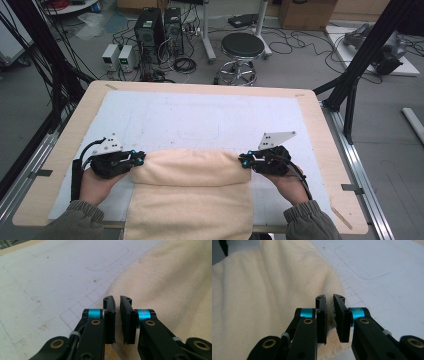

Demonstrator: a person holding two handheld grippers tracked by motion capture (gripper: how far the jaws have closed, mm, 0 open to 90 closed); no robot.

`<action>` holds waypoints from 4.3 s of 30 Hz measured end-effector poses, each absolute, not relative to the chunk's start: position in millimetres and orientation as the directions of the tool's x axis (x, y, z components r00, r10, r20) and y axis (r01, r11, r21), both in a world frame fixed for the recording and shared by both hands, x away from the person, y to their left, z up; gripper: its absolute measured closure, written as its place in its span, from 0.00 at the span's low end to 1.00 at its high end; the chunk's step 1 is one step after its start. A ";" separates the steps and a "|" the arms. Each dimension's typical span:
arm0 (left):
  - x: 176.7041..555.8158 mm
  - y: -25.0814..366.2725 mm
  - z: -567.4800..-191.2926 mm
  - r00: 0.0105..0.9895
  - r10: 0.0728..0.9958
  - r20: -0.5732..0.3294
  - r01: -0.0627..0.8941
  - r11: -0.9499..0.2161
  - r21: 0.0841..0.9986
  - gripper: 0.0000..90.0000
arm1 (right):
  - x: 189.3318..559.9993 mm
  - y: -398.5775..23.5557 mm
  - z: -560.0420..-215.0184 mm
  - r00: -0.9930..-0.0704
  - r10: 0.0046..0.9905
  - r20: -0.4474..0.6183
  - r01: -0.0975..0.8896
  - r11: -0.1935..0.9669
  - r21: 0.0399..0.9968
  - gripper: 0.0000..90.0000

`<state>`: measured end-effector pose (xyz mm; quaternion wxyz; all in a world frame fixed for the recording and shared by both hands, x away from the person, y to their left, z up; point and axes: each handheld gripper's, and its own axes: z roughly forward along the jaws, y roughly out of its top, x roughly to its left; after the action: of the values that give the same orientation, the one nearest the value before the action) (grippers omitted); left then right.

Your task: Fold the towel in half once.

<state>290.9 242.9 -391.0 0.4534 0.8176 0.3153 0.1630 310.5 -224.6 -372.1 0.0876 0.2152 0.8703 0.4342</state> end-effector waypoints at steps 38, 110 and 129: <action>208.1 259.2 -402.8 0.852 0.515 -0.090 0.356 -0.444 0.822 0.75 | 236.1 -236.4 -388.0 -0.929 0.364 0.063 0.265 0.539 0.799 0.82; 249.8 248.1 -405.9 0.758 0.652 -0.006 0.367 -0.419 0.831 0.61 | 292.2 -219.1 -399.8 -0.896 0.443 0.034 0.310 0.568 0.762 0.61; 304.4 241.1 -439.9 0.703 0.707 -0.076 0.509 -0.426 0.748 0.49 | 330.6 -222.8 -435.2 -0.842 0.534 0.075 0.421 0.565 0.709 0.49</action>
<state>304.4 241.1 -439.9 0.3929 0.8351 0.3639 0.1258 330.6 -222.8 -435.2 0.0740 0.2710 0.8815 0.3796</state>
